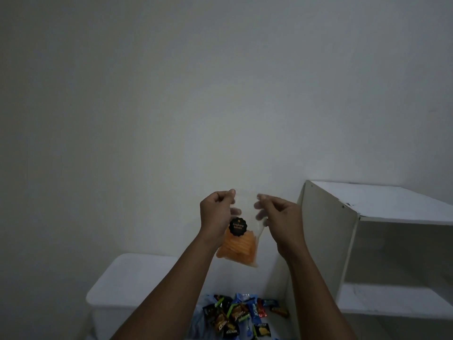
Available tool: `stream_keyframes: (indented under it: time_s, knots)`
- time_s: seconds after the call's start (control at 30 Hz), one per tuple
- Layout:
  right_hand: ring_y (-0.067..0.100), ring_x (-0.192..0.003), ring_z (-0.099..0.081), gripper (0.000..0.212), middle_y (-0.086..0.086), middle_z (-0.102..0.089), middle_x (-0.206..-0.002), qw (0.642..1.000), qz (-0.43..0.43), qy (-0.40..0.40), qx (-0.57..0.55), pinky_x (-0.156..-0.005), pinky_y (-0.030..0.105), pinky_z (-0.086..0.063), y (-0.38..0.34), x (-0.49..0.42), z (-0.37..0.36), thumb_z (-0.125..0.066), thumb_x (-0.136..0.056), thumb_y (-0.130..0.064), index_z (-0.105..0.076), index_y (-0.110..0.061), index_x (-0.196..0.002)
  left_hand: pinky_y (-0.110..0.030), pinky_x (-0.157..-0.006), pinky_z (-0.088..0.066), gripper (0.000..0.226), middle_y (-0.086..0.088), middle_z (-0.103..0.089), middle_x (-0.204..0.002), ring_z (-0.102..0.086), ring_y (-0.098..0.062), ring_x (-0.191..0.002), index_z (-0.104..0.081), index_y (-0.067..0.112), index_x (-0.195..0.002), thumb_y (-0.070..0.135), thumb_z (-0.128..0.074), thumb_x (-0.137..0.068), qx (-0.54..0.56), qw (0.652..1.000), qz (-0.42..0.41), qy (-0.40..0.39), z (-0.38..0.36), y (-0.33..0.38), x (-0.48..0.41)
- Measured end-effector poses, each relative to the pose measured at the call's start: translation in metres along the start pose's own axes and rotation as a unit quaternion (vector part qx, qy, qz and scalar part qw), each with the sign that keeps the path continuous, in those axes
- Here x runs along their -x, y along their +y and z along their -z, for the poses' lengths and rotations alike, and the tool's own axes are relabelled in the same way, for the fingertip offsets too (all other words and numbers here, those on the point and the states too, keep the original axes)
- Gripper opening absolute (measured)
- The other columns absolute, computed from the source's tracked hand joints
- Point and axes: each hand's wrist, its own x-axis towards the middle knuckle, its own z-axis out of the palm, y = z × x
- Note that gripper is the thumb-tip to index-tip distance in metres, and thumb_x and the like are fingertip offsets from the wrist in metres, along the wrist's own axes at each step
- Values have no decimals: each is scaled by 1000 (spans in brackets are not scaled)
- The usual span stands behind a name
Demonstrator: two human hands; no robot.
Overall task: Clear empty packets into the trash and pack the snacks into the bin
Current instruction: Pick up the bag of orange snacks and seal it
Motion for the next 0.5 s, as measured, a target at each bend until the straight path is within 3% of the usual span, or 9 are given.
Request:
stream_keyframes:
  time_s: [0.1, 0.17, 0.3, 0.37, 0.5]
  knots:
    - [18, -63, -70, 13, 3, -76, -78, 999, -22, 14, 22, -56, 31, -56, 20, 9, 3, -64, -96, -17, -76, -13, -98, -30, -70, -52, 27, -4, -65, -96, -64, -19, -80, -67, 16, -99, 32, -79, -82, -117, 990, -16, 75, 11, -24, 2]
    - [17, -70, -73, 14, 1, -77, -83, 999, -27, 28, 20, -62, 32, -60, 33, 14, 4, -63, -97, -16, -75, -12, -104, -26, -67, -47, 31, -4, -64, -97, -62, -18, -85, -66, 17, -98, 37, -80, -80, -178, 979, -24, 99, 15, -36, 5]
    - [17, -87, -74, 14, 1, -78, -91, 998, -29, -45, 21, -80, 36, -61, 48, 23, 7, -65, -95, -12, -78, -12, -101, -37, -68, -61, 33, -9, -71, -100, -71, -25, -87, -68, 12, -106, 41, -70, -89, -51, 990, 123, -37, 4, -34, 17]
    - [18, -89, -74, 14, 1, -78, -90, 996, -28, -72, 32, -82, 38, -61, 53, 27, 9, -65, -94, -12, -79, -15, -95, -41, -68, -63, 30, -10, -72, -103, -73, -28, -89, -69, 11, -110, 35, -68, -92, -14, 990, 129, -54, 1, -37, 18]
    - [27, -92, -73, 20, 11, -77, -91, 995, -64, -68, -27, -82, 40, -61, 52, 25, 13, -57, -97, -11, -76, -7, -94, -44, -76, -62, 22, -7, -76, -99, -73, -24, -91, -74, 13, -103, 31, -69, -92, -64, 989, 105, -82, 1, -43, 17]
